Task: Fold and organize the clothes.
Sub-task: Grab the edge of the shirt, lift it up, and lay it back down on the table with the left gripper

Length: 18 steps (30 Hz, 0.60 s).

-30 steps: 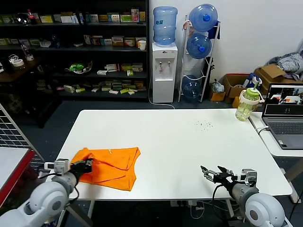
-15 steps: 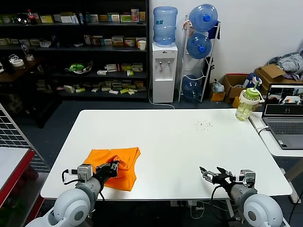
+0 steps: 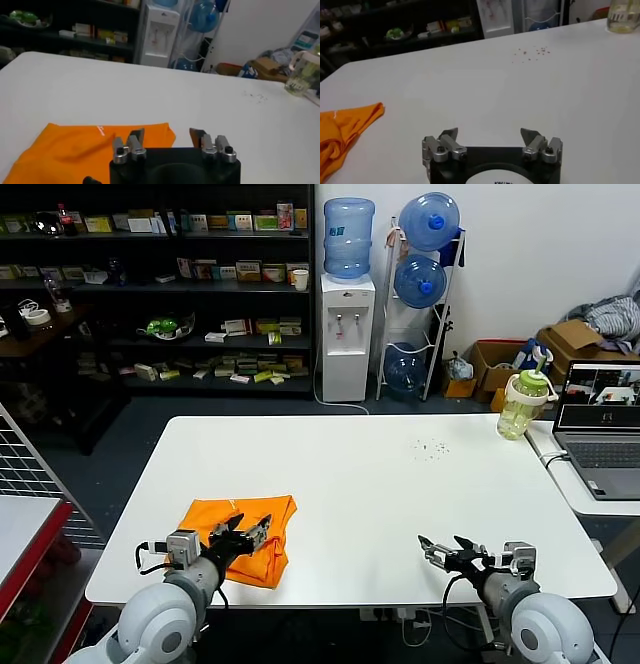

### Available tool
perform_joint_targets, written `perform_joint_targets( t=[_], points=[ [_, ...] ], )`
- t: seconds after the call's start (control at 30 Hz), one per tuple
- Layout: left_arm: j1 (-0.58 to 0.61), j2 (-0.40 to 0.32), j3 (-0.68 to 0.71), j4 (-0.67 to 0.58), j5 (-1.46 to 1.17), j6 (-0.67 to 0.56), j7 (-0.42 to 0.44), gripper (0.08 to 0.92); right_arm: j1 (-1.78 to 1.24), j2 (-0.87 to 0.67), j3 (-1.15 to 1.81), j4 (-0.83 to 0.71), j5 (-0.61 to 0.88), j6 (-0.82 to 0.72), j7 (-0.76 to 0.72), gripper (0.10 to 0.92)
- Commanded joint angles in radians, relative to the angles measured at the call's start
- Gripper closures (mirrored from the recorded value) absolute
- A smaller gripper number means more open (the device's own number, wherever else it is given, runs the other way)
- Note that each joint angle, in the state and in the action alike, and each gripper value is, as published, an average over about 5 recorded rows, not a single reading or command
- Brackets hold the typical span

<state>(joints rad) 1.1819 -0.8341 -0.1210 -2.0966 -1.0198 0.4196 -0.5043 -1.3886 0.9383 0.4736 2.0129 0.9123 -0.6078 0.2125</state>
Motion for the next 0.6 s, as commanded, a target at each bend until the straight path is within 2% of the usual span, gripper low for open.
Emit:
perform_joint_targets(
  t=[0.03,0.13,0.27,0.43,0.6],
  points=[
    [0.098,0.232,-0.181,0.157,-0.056,-0.013,0.200,0.303,-0.009,-0.003,0.006,-0.001,0.001,0.004,-0.011,0.203],
    [0.072,0.329,-0.193,0.312,-0.081,-0.034,0.378,0.218,-0.009,-0.002,0.006,-0.002,0.001,0.006,-0.015,0.203],
    [0.014,0.372,-0.172,0.489,-0.088,-0.028,0.547,0.181,-0.010,0.001,0.004,-0.002,0.001,0.006,-0.018,0.203],
    [-0.029,0.369,-0.138,0.555,-0.093,0.003,0.653,0.177,-0.014,-0.001,0.009,-0.003,0.002,0.006,-0.019,0.203],
    [-0.100,0.326,-0.109,0.583,-0.113,0.012,0.675,0.177,-0.018,-0.004,0.012,-0.005,0.002,0.006,-0.020,0.203]
  ],
)
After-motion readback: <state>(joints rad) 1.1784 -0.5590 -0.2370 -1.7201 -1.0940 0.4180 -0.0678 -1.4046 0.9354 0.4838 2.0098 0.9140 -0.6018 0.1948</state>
